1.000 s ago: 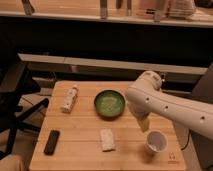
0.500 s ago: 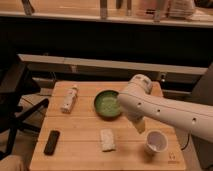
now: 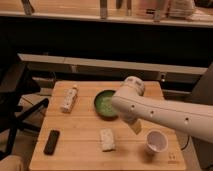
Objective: Place the white sponge in the ceramic cup
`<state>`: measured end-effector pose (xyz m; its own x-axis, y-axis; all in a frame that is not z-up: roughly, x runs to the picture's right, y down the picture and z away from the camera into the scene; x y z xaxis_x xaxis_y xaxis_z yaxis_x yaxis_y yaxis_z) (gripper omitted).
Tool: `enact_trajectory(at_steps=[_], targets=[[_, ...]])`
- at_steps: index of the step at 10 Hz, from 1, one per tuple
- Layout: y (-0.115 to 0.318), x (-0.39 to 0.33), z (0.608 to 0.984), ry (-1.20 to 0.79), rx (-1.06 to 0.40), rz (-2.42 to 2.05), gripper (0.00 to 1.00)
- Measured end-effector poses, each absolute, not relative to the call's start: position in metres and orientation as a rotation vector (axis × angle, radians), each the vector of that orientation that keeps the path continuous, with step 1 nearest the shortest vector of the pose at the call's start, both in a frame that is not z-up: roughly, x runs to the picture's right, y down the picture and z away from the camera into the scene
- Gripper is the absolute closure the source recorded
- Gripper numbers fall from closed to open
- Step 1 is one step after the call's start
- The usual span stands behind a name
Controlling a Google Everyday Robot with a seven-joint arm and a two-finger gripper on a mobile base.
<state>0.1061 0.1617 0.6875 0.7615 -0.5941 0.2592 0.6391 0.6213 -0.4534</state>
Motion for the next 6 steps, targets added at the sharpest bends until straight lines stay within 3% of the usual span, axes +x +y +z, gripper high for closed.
enact_trajectory(at_steps=[6], targets=[[0.179,0.083,0.696,-0.126,-0.549,-0.785,0.2]])
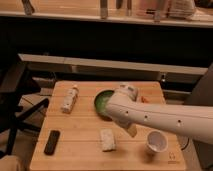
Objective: Place the white sponge in the ceramic cup
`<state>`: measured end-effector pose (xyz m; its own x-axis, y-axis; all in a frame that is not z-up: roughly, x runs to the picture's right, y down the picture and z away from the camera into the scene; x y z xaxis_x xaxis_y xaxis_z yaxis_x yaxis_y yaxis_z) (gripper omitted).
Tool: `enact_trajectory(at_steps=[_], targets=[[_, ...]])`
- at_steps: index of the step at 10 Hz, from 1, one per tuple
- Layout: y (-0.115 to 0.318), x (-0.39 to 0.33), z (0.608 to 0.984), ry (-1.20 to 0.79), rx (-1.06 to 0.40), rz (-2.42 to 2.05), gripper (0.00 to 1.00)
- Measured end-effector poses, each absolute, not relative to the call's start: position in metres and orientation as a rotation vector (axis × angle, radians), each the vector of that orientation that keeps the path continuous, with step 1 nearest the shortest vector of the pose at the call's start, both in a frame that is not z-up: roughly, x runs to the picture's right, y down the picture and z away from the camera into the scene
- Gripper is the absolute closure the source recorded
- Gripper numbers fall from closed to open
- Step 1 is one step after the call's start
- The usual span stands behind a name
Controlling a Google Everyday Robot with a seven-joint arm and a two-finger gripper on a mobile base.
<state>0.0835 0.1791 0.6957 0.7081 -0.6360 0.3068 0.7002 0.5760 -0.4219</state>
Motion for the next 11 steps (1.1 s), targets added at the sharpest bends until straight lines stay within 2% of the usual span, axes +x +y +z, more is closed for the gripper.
enact_trajectory(at_steps=[11], targets=[[0.225,0.032,0.727,-0.27,-0.527,-0.896,0.2]])
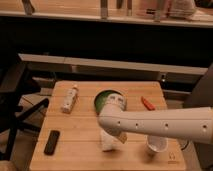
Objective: Place the white sponge in the ceramic cup
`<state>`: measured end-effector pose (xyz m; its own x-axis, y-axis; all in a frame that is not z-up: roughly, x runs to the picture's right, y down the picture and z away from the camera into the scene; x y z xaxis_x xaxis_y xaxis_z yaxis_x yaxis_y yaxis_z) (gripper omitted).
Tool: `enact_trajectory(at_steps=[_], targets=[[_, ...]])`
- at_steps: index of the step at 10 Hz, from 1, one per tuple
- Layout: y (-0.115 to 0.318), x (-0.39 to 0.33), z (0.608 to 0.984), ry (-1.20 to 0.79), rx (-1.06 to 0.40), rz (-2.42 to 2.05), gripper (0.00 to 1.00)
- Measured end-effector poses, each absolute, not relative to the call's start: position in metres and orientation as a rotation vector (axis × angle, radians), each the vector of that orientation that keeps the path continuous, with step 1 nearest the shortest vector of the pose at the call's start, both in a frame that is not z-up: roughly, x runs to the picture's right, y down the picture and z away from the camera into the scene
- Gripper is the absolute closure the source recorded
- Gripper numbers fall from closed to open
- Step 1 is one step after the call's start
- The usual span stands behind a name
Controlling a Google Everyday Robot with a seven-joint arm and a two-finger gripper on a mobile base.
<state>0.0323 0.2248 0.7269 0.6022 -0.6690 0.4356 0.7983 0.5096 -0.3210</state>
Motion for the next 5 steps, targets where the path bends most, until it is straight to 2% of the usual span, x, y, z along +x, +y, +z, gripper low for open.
enact_trajectory(at_steps=[5], targets=[[0.235,0.02,0.743,-0.321,-0.503,-0.903,0.2]])
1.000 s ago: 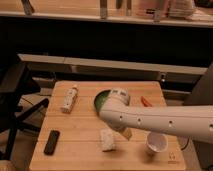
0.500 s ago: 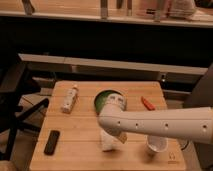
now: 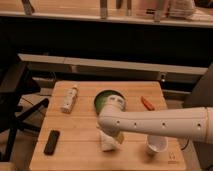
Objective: Place the white sponge in the ceramic cup
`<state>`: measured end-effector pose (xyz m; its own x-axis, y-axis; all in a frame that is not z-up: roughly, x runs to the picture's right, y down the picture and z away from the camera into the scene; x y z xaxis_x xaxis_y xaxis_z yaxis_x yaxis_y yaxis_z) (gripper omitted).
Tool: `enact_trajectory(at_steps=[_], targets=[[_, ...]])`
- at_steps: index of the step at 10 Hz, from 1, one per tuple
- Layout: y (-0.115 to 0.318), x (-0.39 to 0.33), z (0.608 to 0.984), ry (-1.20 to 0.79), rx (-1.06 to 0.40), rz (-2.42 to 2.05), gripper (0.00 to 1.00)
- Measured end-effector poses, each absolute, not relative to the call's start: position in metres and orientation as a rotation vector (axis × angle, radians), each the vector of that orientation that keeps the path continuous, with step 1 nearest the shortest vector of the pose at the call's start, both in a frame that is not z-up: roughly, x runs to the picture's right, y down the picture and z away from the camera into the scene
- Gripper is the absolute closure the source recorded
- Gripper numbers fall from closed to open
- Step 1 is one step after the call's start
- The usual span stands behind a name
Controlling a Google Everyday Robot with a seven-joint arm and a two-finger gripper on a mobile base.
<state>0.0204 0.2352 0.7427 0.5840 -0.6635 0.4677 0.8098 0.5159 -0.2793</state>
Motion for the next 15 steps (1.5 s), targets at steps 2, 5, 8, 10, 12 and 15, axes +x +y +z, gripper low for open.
enact_trajectory(at_steps=[2,5,8,10,12,15], targets=[[0.242,0.018,0.751,-0.343,-0.502,-0.908,0.2],[0.252,0.012,0.762,-0.378,-0.495,-0.915,0.2],[0.263,0.01,0.768,-0.403,-0.494,-0.911,0.2],[0.267,0.011,0.771,-0.427,-0.504,-0.907,0.2],[0.268,0.014,0.772,-0.43,-0.505,-0.902,0.2],[0.272,0.014,0.777,-0.443,-0.514,-0.906,0.2]])
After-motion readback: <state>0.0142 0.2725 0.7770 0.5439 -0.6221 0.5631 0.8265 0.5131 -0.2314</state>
